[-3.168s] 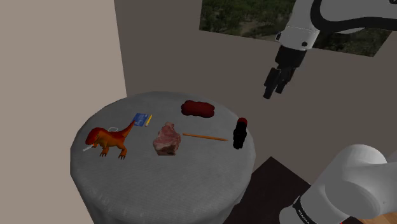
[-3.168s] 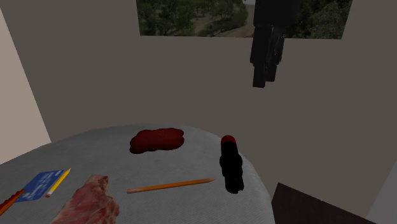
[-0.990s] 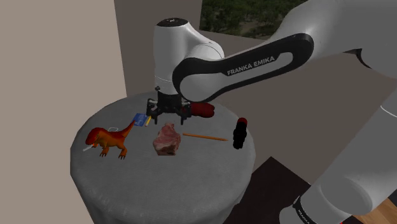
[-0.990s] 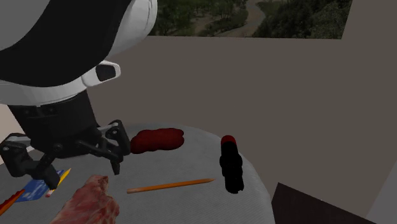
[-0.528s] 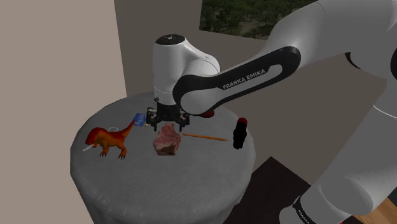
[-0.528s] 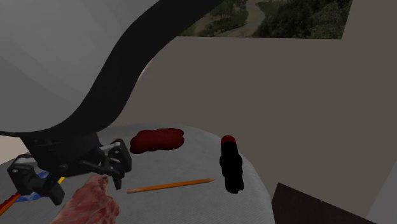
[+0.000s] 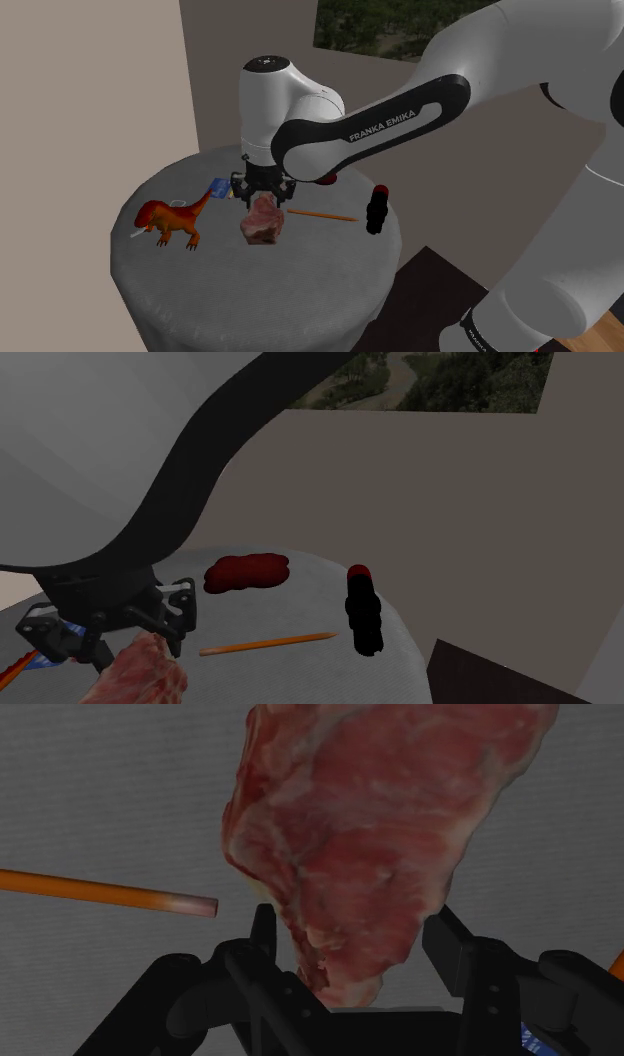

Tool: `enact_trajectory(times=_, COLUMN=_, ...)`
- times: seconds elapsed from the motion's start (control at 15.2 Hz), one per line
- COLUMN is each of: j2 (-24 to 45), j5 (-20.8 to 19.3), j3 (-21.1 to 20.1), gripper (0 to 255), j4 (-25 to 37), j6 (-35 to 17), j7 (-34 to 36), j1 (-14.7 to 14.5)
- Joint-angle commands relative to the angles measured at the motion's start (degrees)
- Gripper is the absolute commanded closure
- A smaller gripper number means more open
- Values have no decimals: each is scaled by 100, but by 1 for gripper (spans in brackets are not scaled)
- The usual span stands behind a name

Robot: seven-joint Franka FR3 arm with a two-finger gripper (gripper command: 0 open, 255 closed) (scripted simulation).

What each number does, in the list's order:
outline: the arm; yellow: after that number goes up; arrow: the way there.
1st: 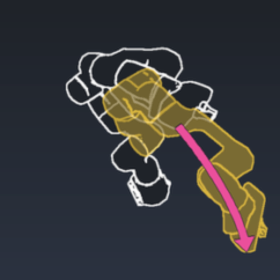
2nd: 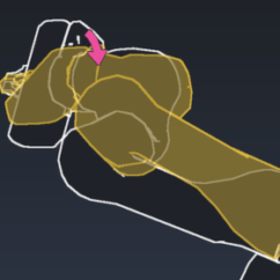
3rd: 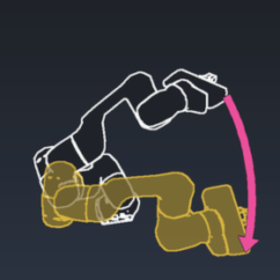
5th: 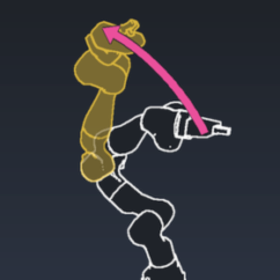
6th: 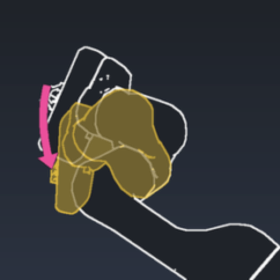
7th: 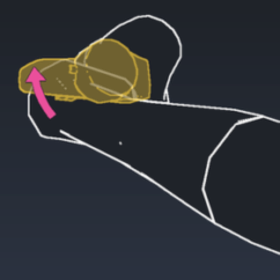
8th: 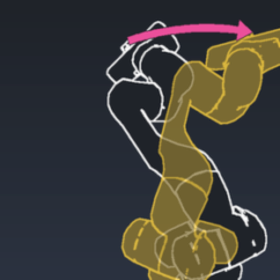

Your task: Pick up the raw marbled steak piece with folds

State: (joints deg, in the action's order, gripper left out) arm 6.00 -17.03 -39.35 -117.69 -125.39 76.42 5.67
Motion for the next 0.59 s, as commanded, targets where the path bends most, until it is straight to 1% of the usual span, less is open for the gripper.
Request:
enact_trajectory(times=0.0, j2=8, j5=1, j3=0, gripper=255, j4=-7, j6=-5, j7=0, j1=-1)
enact_trajectory(times=0.13, j2=2, j5=4, j3=-2, gripper=255, j4=-16, j6=-9, j7=4, j1=-2)
enact_trajectory(times=0.53, j2=-226, j5=249, j3=-29, gripper=255, j4=232, j6=381, j7=-214, j1=31)
